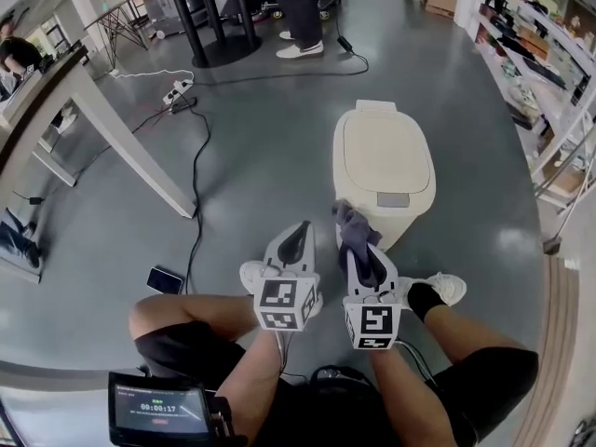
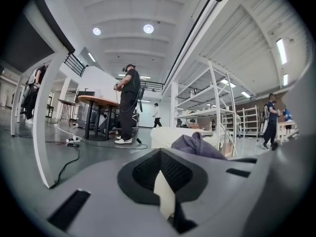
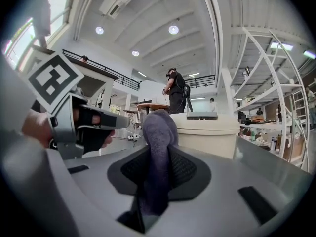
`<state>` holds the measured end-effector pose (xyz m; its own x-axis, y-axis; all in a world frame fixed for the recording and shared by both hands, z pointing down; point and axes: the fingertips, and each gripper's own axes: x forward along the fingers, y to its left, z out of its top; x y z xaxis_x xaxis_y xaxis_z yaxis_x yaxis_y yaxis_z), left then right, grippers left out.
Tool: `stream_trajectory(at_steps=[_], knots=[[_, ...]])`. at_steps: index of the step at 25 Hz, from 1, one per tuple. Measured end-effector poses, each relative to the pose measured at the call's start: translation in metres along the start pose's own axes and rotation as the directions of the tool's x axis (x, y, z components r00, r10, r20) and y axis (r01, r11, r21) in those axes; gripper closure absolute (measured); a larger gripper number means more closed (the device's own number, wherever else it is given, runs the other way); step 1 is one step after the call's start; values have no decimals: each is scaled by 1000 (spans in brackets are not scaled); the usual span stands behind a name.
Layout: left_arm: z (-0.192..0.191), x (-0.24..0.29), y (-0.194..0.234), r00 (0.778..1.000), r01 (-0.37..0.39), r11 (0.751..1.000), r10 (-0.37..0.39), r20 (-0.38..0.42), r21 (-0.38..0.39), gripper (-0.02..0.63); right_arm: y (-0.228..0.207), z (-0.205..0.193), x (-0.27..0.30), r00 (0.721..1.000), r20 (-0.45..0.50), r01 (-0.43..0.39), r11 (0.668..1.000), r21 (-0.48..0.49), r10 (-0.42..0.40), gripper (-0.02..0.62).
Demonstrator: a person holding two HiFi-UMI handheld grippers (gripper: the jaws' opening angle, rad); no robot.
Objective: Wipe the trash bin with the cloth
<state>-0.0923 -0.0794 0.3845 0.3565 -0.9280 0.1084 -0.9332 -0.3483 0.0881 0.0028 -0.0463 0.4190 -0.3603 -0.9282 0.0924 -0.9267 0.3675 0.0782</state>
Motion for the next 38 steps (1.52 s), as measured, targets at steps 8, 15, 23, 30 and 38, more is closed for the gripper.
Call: stream_trajectory(at_steps=[8,15,23,30,38], knots=[[-17,-3,14,999,-36,999,34,-37,-31,609,-17,-3,4,999,3,38,999,19,-38,505],[-20,5,1,999,-24,1000,24,-26,-14,609,-60,-13,-5,991,-6,132,989,66,-132,505],[-23,30,-44,999,40,999,-40,4,7,609,-108,-32,-17,976,-17,216,972,94,-216,505],[-27,33,-76,995,100,995,-100,-5,7,609,-140,-31,-27,966,-22,258,959,113,-258,505],[-33,32,-77,994,107,994,-107,-25,-8,609,-162,-39,-28,959,-44,283,948,145,-280,505]])
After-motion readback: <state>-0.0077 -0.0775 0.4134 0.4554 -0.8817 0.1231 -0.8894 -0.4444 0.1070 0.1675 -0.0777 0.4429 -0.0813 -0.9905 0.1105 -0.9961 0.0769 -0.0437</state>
